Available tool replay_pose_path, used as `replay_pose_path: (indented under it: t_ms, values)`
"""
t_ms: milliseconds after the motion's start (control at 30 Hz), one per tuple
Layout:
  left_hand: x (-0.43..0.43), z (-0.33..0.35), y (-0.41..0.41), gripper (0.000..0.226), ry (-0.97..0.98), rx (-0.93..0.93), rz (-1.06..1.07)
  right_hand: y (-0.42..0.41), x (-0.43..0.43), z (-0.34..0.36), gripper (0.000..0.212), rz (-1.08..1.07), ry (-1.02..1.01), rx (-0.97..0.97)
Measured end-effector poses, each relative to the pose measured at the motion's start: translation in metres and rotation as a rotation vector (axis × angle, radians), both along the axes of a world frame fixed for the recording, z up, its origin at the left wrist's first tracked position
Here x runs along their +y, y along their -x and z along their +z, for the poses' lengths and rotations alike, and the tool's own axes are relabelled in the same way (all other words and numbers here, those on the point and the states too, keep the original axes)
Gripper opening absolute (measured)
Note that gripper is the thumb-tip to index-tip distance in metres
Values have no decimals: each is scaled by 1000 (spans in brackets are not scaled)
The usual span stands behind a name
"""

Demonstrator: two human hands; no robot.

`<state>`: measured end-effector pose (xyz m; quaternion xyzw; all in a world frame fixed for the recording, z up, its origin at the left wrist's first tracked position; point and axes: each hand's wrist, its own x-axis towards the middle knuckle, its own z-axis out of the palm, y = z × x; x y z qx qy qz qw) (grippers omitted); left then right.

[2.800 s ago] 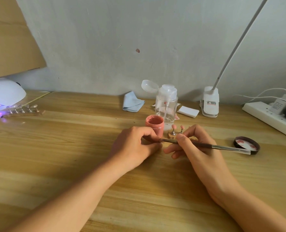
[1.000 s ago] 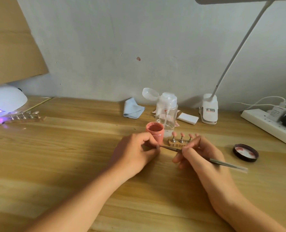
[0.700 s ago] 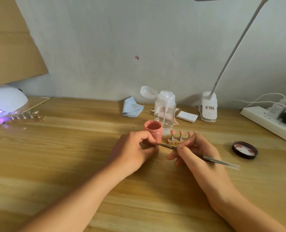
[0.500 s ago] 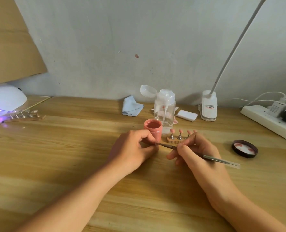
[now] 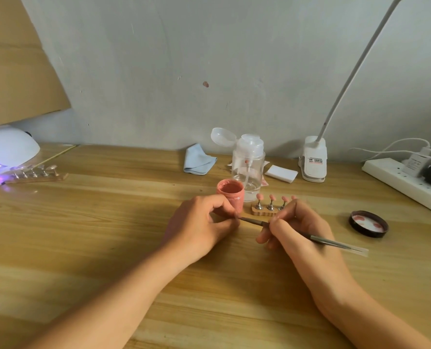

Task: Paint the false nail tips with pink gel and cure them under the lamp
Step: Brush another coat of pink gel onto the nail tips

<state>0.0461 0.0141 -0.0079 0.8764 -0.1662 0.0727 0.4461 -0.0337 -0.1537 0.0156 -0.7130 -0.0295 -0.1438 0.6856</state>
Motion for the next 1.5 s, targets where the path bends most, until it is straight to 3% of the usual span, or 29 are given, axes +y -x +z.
replay_pose_path:
  t_ms: [700,933,1500]
  values:
    - [0,0,0,11,-8,5,0,1,-1,1,5,-32,65,10]
    - [0,0,0,11,8,13,0,2,3,5,23,-36,69,17]
    - [-1,4,3,10,18,25,6,0,-1,0,5,-32,47,0]
